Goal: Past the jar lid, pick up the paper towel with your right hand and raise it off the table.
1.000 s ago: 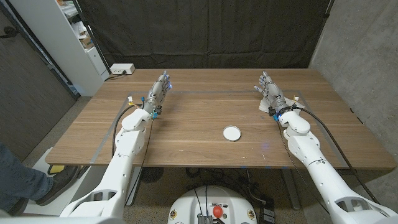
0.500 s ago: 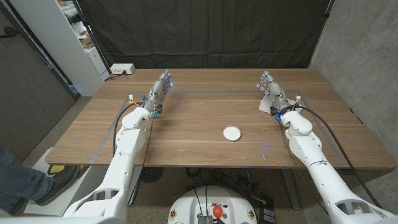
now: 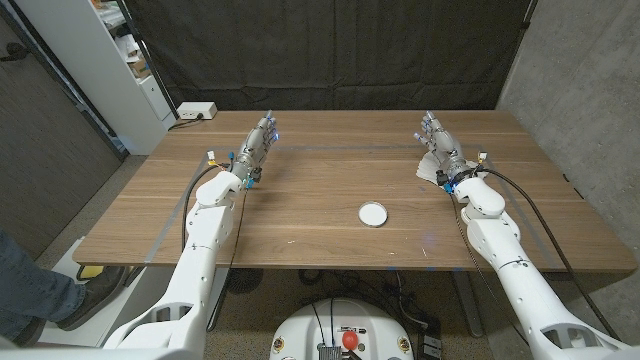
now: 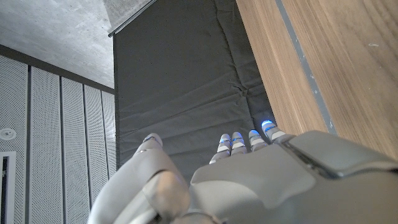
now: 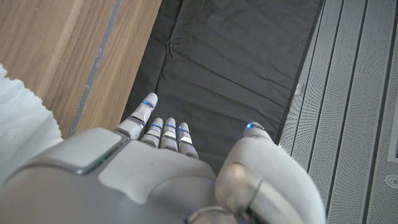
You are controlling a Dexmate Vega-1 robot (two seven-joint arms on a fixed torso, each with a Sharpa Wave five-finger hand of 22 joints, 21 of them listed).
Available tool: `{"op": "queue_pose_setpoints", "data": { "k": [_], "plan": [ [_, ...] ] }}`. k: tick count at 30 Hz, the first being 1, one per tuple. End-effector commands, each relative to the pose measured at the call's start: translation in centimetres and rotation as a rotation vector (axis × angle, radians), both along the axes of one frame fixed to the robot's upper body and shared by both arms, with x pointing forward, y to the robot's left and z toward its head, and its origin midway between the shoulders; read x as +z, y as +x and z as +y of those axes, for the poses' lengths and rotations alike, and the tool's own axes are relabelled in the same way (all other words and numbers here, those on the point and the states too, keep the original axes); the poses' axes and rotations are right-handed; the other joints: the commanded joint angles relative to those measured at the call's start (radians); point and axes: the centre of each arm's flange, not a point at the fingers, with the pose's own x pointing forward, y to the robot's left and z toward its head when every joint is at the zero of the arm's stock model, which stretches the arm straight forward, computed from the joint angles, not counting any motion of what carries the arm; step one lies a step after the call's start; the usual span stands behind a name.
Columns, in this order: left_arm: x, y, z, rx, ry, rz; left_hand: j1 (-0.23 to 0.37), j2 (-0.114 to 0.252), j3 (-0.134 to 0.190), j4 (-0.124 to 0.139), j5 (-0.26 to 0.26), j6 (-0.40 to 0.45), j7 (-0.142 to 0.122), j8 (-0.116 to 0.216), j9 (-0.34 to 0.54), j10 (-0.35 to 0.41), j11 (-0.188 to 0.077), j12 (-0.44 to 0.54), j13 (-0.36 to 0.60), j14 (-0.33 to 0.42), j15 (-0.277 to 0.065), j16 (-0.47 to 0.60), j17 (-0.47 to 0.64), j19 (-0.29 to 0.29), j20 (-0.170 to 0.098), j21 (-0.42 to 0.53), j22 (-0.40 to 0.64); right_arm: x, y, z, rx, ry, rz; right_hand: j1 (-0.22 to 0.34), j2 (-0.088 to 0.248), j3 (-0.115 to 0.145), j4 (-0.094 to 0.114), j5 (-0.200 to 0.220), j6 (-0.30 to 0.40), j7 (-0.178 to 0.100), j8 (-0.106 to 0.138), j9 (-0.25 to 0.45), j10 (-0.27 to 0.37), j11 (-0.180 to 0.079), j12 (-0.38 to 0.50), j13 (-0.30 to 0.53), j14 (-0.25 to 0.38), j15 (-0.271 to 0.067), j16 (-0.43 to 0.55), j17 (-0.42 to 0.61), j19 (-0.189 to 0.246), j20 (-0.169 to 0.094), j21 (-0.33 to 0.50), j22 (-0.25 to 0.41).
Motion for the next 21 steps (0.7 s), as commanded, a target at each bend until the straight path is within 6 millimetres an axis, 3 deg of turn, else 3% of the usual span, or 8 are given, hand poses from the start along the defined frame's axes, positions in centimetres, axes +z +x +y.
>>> {"op": "queue_pose_setpoints", "data": {
  "k": [1,5,6,9,21],
  "plan": [
    [0.0,0.1,-0.3,-0.009,0.006,0.003,0.005,0.008,0.002,-0.008,0.001,0.003,0.004,0.006,0.003,-0.003,0.004,0.003,0.004,-0.018,0.003,0.003,0.004,-0.114,-0.004,-0.007,0.001,0.3,-0.5,-0.4,-0.014,-0.01,-0.019,0.009,0.0,0.0,-0.006,0.005,-0.004,0.002,0.006,0.003,-0.001,0.006,0.006,0.002,-0.007,0.002,0.005,0.002,0.008,0.002,-0.006,0.004],
    [0.2,0.2,-0.5,-0.026,-0.009,-0.001,0.005,0.009,0.002,-0.009,0.0,0.008,0.006,0.008,0.003,-0.002,0.006,0.003,0.004,-0.018,0.004,0.003,0.004,-0.114,-0.003,-0.009,0.001,0.4,-0.7,-0.7,-0.02,-0.019,-0.024,0.009,0.0,0.0,-0.006,0.005,-0.003,0.001,0.006,0.003,0.0,0.007,0.006,0.002,-0.007,0.001,0.005,0.001,0.008,0.002,-0.007,0.004],
    [0.2,0.2,-0.6,-0.024,-0.007,-0.003,0.005,0.01,0.001,-0.01,0.0,0.011,0.007,0.008,0.003,0.002,0.009,0.004,0.004,-0.015,0.006,0.004,0.004,-0.108,-0.017,-0.01,0.001,0.5,-0.7,-0.8,-0.025,-0.014,-0.022,0.009,0.0,0.0,-0.006,0.005,-0.003,0.001,0.006,0.003,0.0,0.007,0.006,0.002,-0.007,0.002,0.005,0.001,0.008,0.002,-0.007,0.004],
    [0.4,0.1,-0.7,-0.025,-0.005,-0.006,0.005,0.011,0.001,-0.011,0.0,0.016,0.012,0.009,0.003,0.005,0.01,0.005,0.004,-0.015,0.006,0.004,0.004,-0.105,-0.026,-0.011,0.001,0.5,-0.9,-1.1,-0.035,-0.019,-0.024,0.01,0.001,0.0,-0.007,0.005,-0.003,0.0,0.006,0.003,0.0,0.007,0.006,0.002,-0.007,0.001,0.005,0.0,0.009,0.002,-0.009,0.004],
    [0.8,0.3,-0.9,-0.03,0.006,-0.003,0.006,0.013,0.0,-0.013,-0.001,0.019,0.011,0.008,0.003,0.008,0.008,0.005,0.004,-0.011,0.007,0.004,0.003,-0.105,-0.019,-0.017,0.001,1.0,-1.3,-1.9,-0.063,-0.032,-0.036,0.013,0.003,0.0,-0.01,0.006,-0.001,-0.001,0.007,0.003,0.0,0.007,0.006,0.001,-0.007,0.001,0.005,-0.004,0.009,0.003,-0.015,0.004]
  ]
}}
